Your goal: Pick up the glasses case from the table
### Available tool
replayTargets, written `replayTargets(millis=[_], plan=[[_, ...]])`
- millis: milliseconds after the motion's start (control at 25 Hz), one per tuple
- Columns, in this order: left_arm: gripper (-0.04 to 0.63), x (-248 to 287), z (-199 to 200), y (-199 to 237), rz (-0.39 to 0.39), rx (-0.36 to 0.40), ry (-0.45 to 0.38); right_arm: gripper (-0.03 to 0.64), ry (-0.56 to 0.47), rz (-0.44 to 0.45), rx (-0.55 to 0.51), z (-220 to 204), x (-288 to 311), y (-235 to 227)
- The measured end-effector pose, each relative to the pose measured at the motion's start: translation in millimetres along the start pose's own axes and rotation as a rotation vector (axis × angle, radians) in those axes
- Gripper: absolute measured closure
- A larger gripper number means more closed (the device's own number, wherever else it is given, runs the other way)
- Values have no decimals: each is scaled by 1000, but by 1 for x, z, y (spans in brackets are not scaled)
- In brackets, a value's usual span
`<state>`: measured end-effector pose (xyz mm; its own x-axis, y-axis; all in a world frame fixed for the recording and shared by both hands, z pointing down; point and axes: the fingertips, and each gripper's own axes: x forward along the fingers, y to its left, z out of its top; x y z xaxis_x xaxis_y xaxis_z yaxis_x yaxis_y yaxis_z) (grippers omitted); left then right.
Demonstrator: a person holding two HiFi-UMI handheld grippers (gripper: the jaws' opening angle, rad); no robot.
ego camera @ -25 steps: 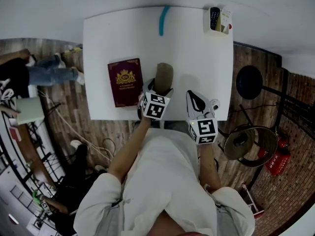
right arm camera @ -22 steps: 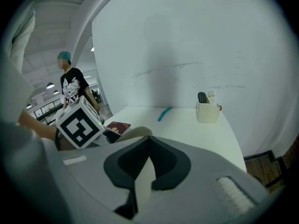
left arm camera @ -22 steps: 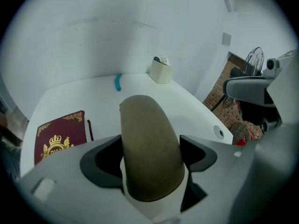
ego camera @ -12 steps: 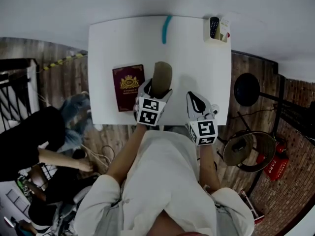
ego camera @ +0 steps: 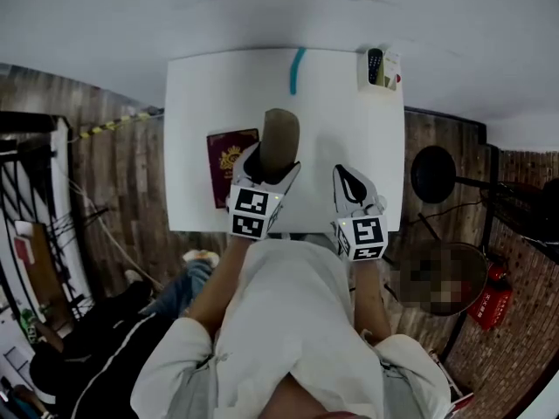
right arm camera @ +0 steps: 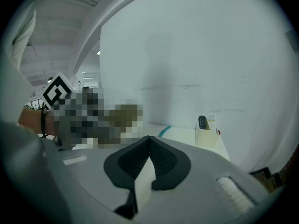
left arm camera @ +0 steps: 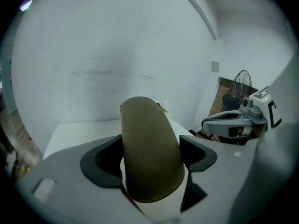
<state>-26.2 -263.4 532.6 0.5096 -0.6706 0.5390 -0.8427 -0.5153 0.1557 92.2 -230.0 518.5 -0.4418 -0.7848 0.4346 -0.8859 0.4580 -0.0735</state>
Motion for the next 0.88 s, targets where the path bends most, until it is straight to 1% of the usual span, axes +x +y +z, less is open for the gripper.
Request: replayTargets(millis=[160, 440, 640, 880], plan=[[199, -18, 19, 3, 2, 10, -62, 612, -32, -1, -25, 15, -3, 4], [199, -52, 47, 12, 14, 50, -172, 612, -105, 0, -70, 51, -9, 13], [199, -70, 56, 17, 16, 60, -208, 612, -145, 11, -108, 72, -13, 24], [199, -86, 65, 21, 16, 84, -245, 613, -161, 23, -136, 85, -14, 39]])
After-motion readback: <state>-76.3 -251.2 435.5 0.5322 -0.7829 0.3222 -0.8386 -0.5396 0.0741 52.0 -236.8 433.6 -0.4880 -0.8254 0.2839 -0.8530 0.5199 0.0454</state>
